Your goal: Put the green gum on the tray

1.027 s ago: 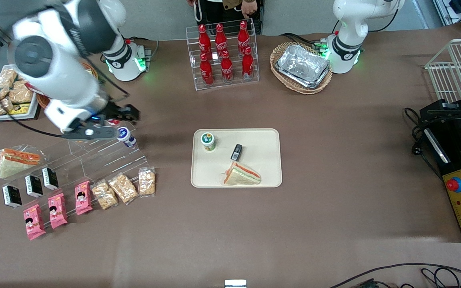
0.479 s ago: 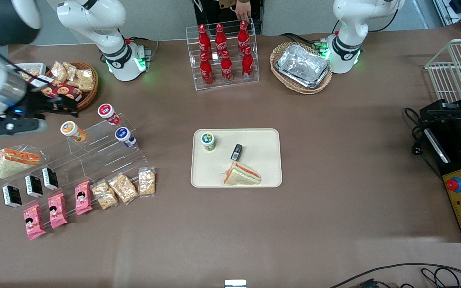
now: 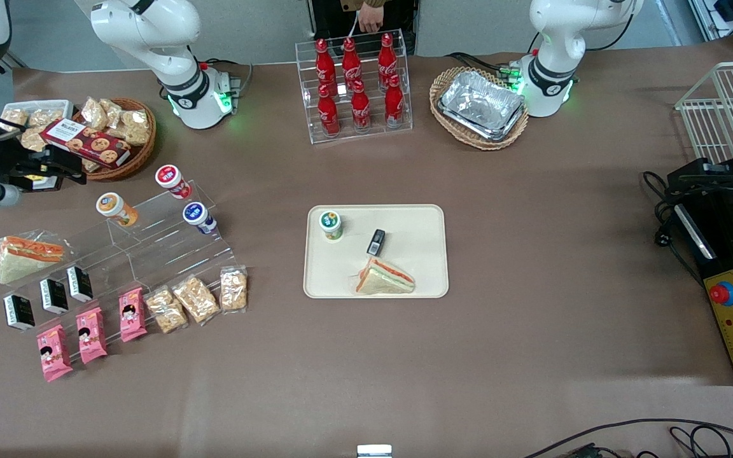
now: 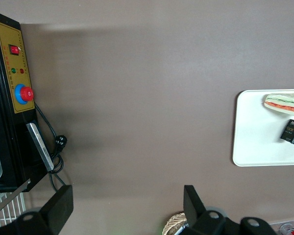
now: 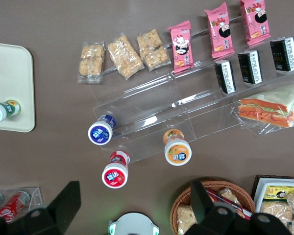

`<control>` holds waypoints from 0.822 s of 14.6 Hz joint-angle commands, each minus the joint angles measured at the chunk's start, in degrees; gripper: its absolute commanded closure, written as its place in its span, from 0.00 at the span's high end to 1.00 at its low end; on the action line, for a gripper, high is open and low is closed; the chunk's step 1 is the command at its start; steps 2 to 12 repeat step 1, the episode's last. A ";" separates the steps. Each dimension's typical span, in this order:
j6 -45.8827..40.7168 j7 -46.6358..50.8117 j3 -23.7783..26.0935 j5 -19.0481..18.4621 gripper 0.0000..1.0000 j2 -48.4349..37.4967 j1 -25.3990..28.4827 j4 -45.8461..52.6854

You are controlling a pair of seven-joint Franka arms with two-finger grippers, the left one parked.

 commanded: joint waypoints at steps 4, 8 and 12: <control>-1.56 -0.59 -1.47 2.94 1.00 1.11 -0.11 3.11; -1.56 -0.59 -1.47 2.94 1.00 1.11 -0.11 3.11; -1.56 -0.59 -1.47 2.94 1.00 1.11 -0.11 3.11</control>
